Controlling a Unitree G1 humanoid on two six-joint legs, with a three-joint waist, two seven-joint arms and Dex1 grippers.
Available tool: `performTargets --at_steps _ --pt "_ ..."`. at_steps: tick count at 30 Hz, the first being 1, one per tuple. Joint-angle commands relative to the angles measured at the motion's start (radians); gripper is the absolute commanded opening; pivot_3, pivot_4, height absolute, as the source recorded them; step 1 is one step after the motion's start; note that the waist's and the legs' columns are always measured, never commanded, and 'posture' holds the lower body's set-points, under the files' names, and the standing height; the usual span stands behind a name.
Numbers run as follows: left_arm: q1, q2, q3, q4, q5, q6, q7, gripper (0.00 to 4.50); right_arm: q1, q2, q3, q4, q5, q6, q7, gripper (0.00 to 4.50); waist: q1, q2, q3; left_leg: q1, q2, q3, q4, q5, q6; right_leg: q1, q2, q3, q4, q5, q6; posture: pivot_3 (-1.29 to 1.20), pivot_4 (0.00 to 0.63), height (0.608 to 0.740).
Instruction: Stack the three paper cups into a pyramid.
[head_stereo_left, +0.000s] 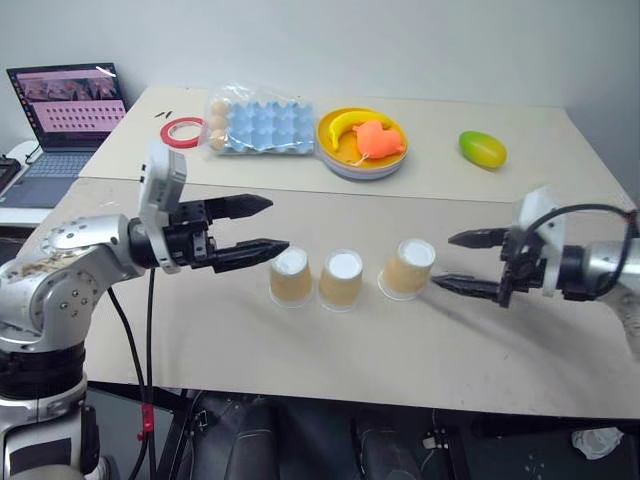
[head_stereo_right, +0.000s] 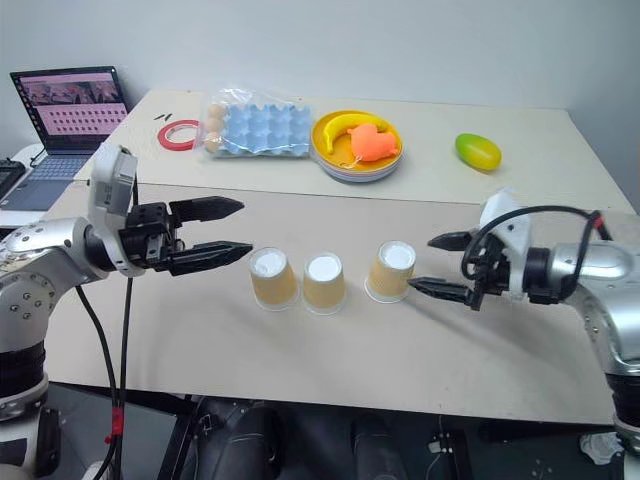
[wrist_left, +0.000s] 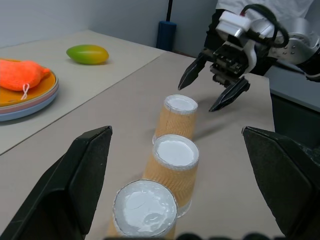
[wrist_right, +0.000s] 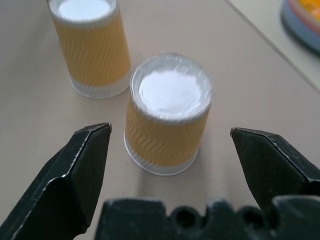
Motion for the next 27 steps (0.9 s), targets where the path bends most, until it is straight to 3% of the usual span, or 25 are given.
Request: performTargets --at_steps 1,10,26,27 --pt "0.007 0.032 0.043 -0.043 -0.034 0.011 0.017 4.44 -0.057 0.033 0.040 0.033 -0.039 -0.061 0.022 4.50 0.002 0.001 0.001 0.000 0.000 0.000 0.000 0.000 0.000 0.000 0.000 0.000 0.000 0.000 0.000 0.00 0.150 0.645" --pt "0.044 0.075 0.044 -0.090 -0.056 0.018 0.032 4.44 -0.154 0.120 0.073 0.118 -0.077 -0.090 0.026 4.50 0.007 0.001 0.001 0.000 0.000 0.000 0.001 0.000 0.000 0.000 0.000 0.000 0.000 0.000 0.000 0.00 0.150 0.645" --pt "0.086 0.111 0.023 -0.121 -0.038 -0.003 0.024 4.44 -0.195 0.164 0.058 0.135 -0.073 -0.068 0.015 4.50 0.006 0.002 0.001 0.000 0.000 0.000 0.001 0.000 0.000 -0.001 0.000 0.000 0.001 0.000 0.000 0.00 0.150 0.645" --pt "0.087 0.111 0.024 -0.122 -0.038 -0.003 0.024 4.49 -0.196 0.164 0.059 0.135 -0.074 -0.067 0.014 4.24 0.006 0.001 0.001 0.000 0.000 0.000 0.001 0.000 0.000 -0.001 0.000 0.000 0.001 0.000 0.000 0.00 0.150 0.645"
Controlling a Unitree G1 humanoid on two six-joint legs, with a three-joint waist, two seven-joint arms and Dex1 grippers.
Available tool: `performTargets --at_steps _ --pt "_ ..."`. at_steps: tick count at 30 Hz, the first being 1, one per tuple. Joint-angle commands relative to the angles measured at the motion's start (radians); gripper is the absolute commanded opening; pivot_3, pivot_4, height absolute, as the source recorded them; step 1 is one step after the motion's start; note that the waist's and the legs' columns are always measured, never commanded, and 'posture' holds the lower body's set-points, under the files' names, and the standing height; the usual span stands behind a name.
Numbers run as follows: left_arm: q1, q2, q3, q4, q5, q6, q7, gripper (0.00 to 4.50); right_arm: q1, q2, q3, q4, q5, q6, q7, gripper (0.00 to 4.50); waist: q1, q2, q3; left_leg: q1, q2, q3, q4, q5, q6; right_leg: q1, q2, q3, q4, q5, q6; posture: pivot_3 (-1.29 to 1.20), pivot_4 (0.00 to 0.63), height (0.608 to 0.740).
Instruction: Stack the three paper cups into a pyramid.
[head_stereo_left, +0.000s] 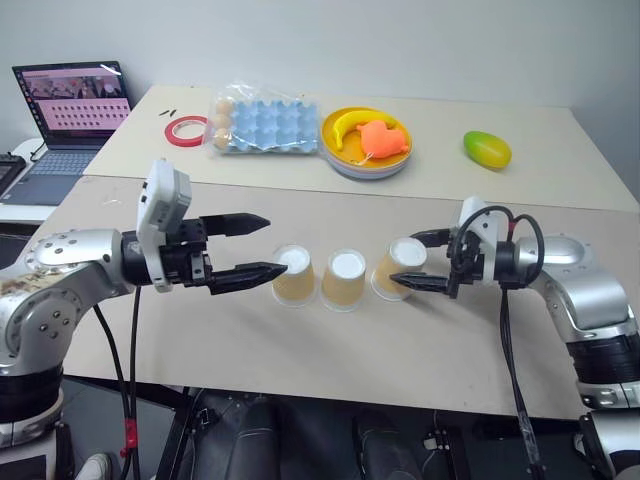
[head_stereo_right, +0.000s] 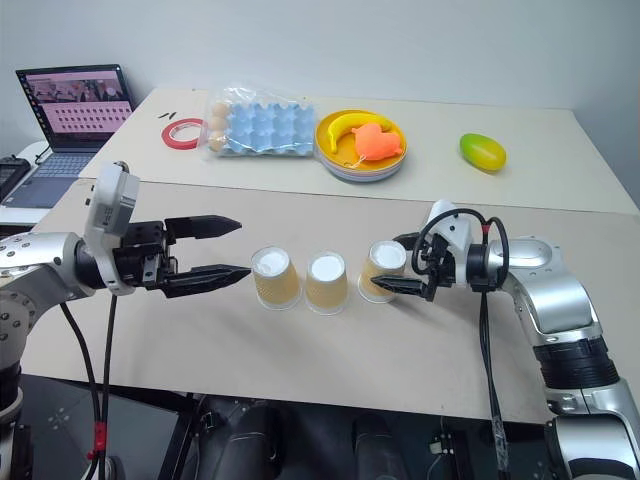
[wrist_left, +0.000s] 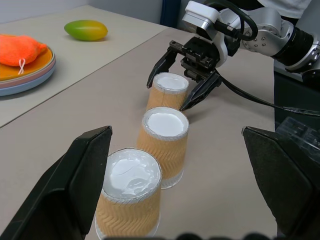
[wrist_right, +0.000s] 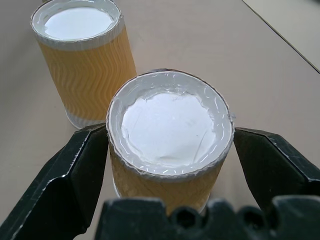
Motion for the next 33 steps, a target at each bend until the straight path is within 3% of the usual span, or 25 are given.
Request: performTargets --at_steps 1,5,6,14,18,22,27,33 --pt "-0.001 0.017 0.007 -0.031 -0.001 -0.020 -0.005 4.50 -0.031 0.001 -0.034 -0.018 0.013 0.002 -0.005 3.97 0.000 0.000 0.000 0.000 0.000 0.000 0.000 0.000 0.000 0.000 0.000 0.000 0.000 0.000 0.000 0.00 0.150 0.645" --pt "0.009 0.017 -0.001 -0.036 0.013 -0.030 -0.007 4.50 -0.031 0.005 -0.033 -0.022 0.014 0.003 -0.004 2.72 0.000 0.000 0.000 0.000 0.000 0.000 0.000 0.000 0.000 0.000 0.000 0.000 0.000 0.000 0.000 0.00 0.150 0.645" --pt "0.010 0.016 -0.001 -0.037 0.013 -0.030 -0.006 4.50 -0.032 0.007 -0.032 -0.021 0.013 0.003 -0.005 2.59 0.000 0.000 0.000 0.000 0.000 0.000 0.000 0.000 0.000 0.000 0.000 0.000 0.000 0.000 0.000 0.00 0.150 0.645" --pt "0.018 0.019 -0.002 -0.036 0.014 -0.034 -0.008 4.50 -0.080 -0.002 -0.057 -0.019 0.031 0.011 0.007 2.58 -0.001 0.000 0.000 0.000 0.000 0.000 0.000 0.000 0.000 0.000 0.000 0.000 0.000 0.000 0.000 0.00 0.150 0.645" --pt "0.015 0.018 -0.011 -0.029 0.018 -0.039 -0.012 4.50 -0.234 -0.033 -0.078 0.038 0.063 0.028 0.062 2.58 -0.005 0.003 0.002 0.000 0.000 0.001 0.000 0.000 0.000 -0.001 0.000 0.001 0.002 0.000 0.000 0.00 0.150 0.645" --pt "0.009 0.014 -0.030 -0.016 0.029 -0.048 -0.031 4.50 -0.494 -0.063 -0.024 0.175 0.039 0.040 0.190 2.58 -0.004 0.006 0.004 -0.001 0.000 0.002 0.000 0.000 0.000 -0.003 0.000 0.002 0.002 0.000 0.000 0.00 0.150 0.645" --pt "0.003 0.008 -0.045 -0.004 0.040 -0.058 -0.042 4.50 -0.722 0.044 0.082 0.235 0.036 0.212 0.213 2.58 -0.016 0.006 0.004 0.000 0.001 0.003 -0.001 0.000 0.000 -0.004 0.000 0.002 0.002 0.000 -0.001 0.00 0.150 0.645" --pt "0.003 0.000 -0.049 -0.008 0.039 -0.058 -0.045 4.50 -0.764 0.141 0.176 0.168 0.023 0.341 0.184 2.58 -0.017 0.006 0.005 -0.001 0.000 0.003 -0.001 0.000 0.000 -0.004 0.000 0.002 0.003 0.000 -0.001 0.00 0.150 0.645"
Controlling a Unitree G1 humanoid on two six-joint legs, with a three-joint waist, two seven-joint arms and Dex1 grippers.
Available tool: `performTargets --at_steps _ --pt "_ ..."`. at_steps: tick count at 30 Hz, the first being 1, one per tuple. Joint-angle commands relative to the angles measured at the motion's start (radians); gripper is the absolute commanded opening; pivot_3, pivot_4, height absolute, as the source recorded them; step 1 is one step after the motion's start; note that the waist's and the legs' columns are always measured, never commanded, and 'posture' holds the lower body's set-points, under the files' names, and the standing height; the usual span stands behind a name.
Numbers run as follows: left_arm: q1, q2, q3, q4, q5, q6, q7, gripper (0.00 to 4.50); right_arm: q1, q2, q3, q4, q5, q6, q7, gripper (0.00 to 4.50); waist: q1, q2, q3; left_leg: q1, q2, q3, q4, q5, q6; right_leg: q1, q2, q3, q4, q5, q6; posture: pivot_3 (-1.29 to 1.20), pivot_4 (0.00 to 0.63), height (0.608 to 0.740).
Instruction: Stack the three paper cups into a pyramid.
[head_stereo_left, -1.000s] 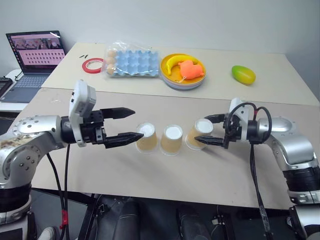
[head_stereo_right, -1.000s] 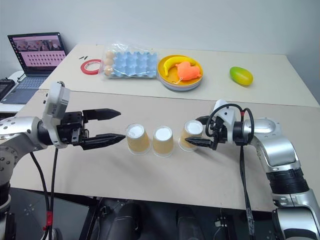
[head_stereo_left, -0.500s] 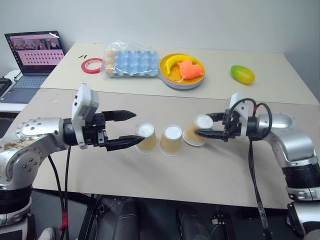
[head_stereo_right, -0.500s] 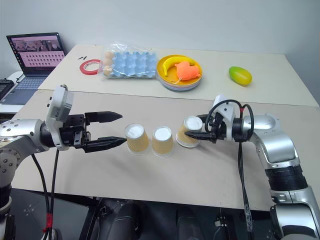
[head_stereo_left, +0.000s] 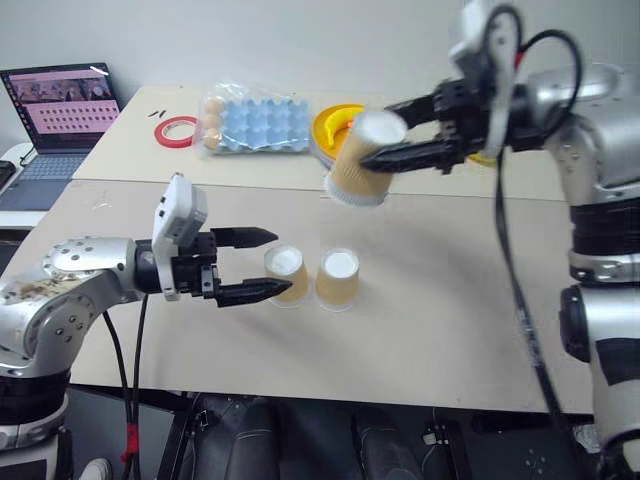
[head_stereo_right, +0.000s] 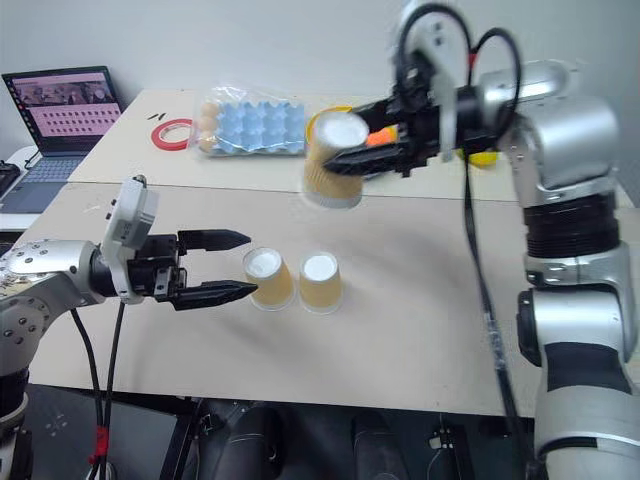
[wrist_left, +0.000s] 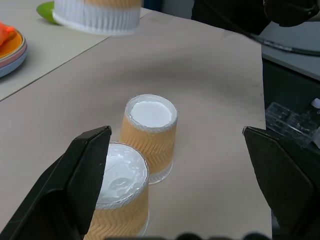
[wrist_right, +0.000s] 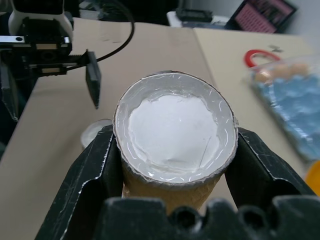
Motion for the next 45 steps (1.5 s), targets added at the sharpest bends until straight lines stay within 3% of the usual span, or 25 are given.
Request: performTargets --at_steps 1,12,23,45 --pt "-0.011 0.001 0.011 -0.013 -0.001 -0.027 -0.006 4.50 -0.042 0.028 0.017 -0.060 -0.003 0.068 -0.020 2.58 0.002 0.000 0.000 0.000 0.000 0.000 0.000 0.000 0.000 0.000 0.000 0.000 0.000 0.000 0.000 0.00 0.150 0.645" --pt "0.004 0.001 0.023 -0.025 -0.009 -0.021 0.001 4.50 -0.018 0.072 0.061 -0.070 -0.025 0.141 -0.055 2.58 -0.002 0.000 0.000 0.000 0.000 0.000 0.000 0.000 0.000 0.000 0.000 0.000 0.001 0.000 0.000 0.00 0.150 0.645" --pt "-0.023 -0.006 0.004 -0.012 0.001 -0.023 0.000 4.50 0.004 0.081 0.040 -0.243 0.047 0.279 -0.090 2.58 -0.006 0.000 0.000 0.000 0.000 0.000 0.000 0.000 0.000 -0.001 0.000 0.000 0.001 0.000 0.000 0.00 0.150 0.645" --pt "-0.035 -0.003 0.008 -0.009 0.005 -0.021 0.013 4.50 0.096 0.090 0.076 -0.276 0.002 0.198 -0.151 2.58 -0.007 0.000 0.000 0.000 0.000 0.000 0.000 0.000 0.000 -0.001 0.000 0.000 0.002 0.000 0.000 0.00 0.150 0.645"
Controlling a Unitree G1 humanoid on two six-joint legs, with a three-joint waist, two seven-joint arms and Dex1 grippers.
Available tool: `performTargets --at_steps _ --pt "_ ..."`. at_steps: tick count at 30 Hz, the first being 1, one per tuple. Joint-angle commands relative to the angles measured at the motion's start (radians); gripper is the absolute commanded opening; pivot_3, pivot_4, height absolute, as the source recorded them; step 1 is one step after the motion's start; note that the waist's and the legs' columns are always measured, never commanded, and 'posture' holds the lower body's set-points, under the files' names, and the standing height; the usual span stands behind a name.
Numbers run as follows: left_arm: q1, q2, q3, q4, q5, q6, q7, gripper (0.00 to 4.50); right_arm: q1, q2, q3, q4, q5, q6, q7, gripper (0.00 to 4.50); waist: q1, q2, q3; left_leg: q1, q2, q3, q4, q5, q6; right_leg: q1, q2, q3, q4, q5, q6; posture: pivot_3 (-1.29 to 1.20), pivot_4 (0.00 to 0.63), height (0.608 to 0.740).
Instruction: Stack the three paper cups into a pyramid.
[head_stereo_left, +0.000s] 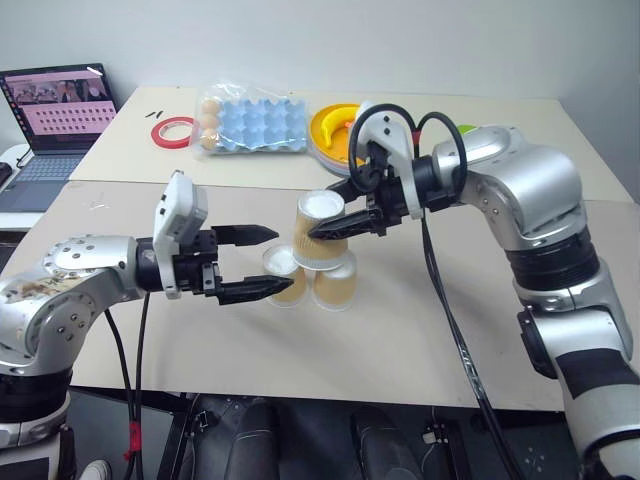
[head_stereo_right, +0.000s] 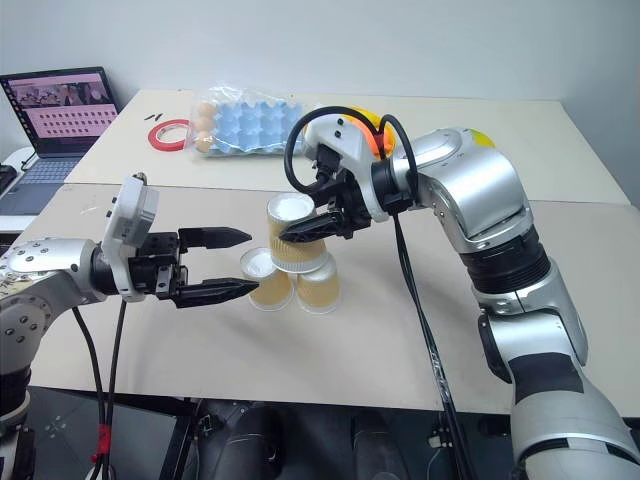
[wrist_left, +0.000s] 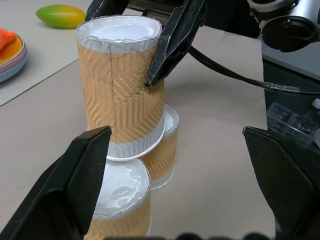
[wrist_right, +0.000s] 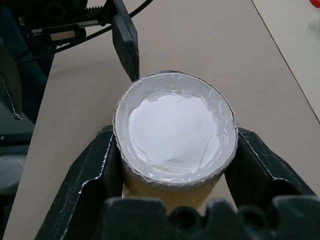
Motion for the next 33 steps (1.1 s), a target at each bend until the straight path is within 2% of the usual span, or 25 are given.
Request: performTargets --at_steps 1,2,5,10,17,22,25,27,30,33 --pt "-0.022 0.005 0.010 -0.010 0.003 -0.021 0.004 4.50 -0.007 0.005 -0.015 -0.037 0.010 -0.026 0.002 3.07 0.000 0.000 0.000 0.000 0.000 0.000 0.000 0.000 0.000 0.000 0.000 0.000 0.000 0.000 0.000 0.00 0.150 0.645" --pt "-0.022 0.004 0.010 -0.009 0.003 -0.021 0.005 4.50 -0.007 0.005 -0.016 -0.039 0.012 -0.025 0.001 3.57 0.000 0.000 0.000 0.000 0.000 0.000 0.000 0.000 0.000 0.000 0.000 0.000 0.000 0.000 0.000 0.00 0.150 0.645" --pt "-0.025 0.004 0.009 -0.007 0.005 -0.021 0.007 4.50 -0.013 0.012 -0.033 -0.050 0.017 -0.038 -0.004 4.47 0.000 0.000 0.000 0.000 0.000 0.000 0.000 0.000 0.000 0.000 0.000 0.000 0.000 0.000 0.000 0.00 0.150 0.645" --pt "-0.027 0.000 0.002 -0.005 0.009 -0.024 0.010 4.50 -0.063 0.017 -0.119 -0.042 0.081 -0.027 0.003 4.47 0.000 0.000 0.000 0.000 0.000 0.000 0.000 0.000 0.000 0.000 0.000 0.000 0.000 0.000 0.000 0.00 0.150 0.645" --pt "-0.003 0.003 0.027 -0.011 0.009 -0.020 0.023 4.50 -0.215 -0.033 -0.346 0.093 0.218 -0.006 0.011 4.47 0.003 0.000 0.000 0.000 0.000 0.000 0.000 0.000 0.000 0.000 0.000 0.000 0.000 0.000 0.000 0.00 0.150 0.645" --pt "0.136 0.036 0.154 -0.006 0.014 -0.008 0.050 4.50 -0.275 -0.064 -0.509 0.253 0.216 0.032 -0.191 4.47 -0.003 0.000 0.000 0.000 0.000 0.000 0.000 0.000 0.000 -0.001 0.000 0.000 0.000 0.000 -0.001 0.00 0.150 0.645" --pt "0.258 0.053 0.250 0.000 0.036 -0.013 0.060 4.50 -0.195 -0.082 -0.524 0.279 0.110 -0.023 -0.365 4.47 -0.007 0.000 0.000 0.000 0.000 0.001 -0.001 0.000 0.000 -0.003 0.000 0.001 0.002 -0.001 -0.002 0.00 0.150 0.645" --pt "0.316 0.041 0.315 0.033 0.069 -0.036 0.096 4.50 -0.100 -0.099 -0.497 0.295 -0.015 -0.109 -0.508 4.47 -0.003 0.000 0.000 0.001 0.001 0.002 -0.001 0.000 0.000 -0.003 0.000 0.002 0.003 -0.001 -0.003 0.00 0.150 0.645" --pt "0.326 -0.029 0.368 0.118 0.173 -0.106 0.257 4.50 0.028 -0.097 -0.522 0.351 -0.147 -0.204 -0.723 4.47 0.005 0.000 0.000 0.000 0.000 0.003 0.000 0.000 0.000 -0.004 -0.001 0.003 0.004 -0.001 -0.003 0.00 0.150 0.645" --pt "0.268 -0.140 0.362 0.194 0.327 -0.192 0.507 4.50 0.173 -0.083 -0.483 0.311 -0.244 -0.242 -0.842 4.47 0.019 0.000 0.000 -0.003 0.000 0.006 0.001 0.000 0.000 -0.008 -0.001 0.006 0.006 -0.001 -0.003 0.00 0.150 0.645"
